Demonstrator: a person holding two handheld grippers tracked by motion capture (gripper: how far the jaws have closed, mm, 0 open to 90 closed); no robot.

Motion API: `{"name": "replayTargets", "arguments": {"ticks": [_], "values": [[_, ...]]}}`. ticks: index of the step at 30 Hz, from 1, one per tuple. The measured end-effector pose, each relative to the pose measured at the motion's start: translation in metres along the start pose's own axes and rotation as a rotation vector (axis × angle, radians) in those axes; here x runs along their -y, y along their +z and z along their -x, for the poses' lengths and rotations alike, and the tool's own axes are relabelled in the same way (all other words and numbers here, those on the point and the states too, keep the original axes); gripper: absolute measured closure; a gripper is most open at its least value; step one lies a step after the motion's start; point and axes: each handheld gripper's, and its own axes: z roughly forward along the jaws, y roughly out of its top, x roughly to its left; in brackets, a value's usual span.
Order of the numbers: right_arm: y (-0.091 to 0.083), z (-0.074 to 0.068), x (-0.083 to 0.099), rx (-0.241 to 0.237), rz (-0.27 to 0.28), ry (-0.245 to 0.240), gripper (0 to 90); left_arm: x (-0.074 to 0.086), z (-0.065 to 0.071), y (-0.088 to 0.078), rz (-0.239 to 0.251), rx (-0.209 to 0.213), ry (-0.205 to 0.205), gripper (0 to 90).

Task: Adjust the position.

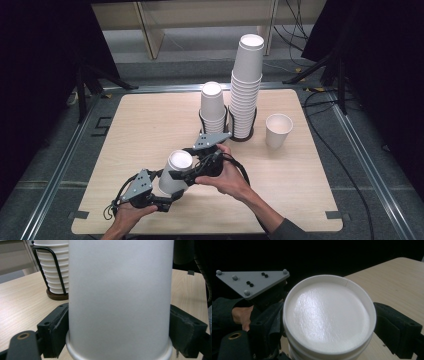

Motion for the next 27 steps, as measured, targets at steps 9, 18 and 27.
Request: {"name": "replayTargets", "arguments": {"ticks": [9, 18, 27], "values": [[-0.0021, 0.0009, -0.0015, -0.039, -0.062, 0.014, 15.4, -0.0004, 0.0041, 0.0015, -0.031, 0.010, 0.051, 15.0], [-0.0006, 0.0010, 0.0001, -0.053, -0.116, 0.026, 16.2, -0.0005, 0.0049, 0.0016, -0.049, 0.012, 0.073, 14.9], [-0.0023, 0.0006, 0.0002, -0.065, -0.126, 0.008, 23.0, -0.0006, 0.0052, 0.0021, -0.055, 0.029, 0.076, 13.8]]}}
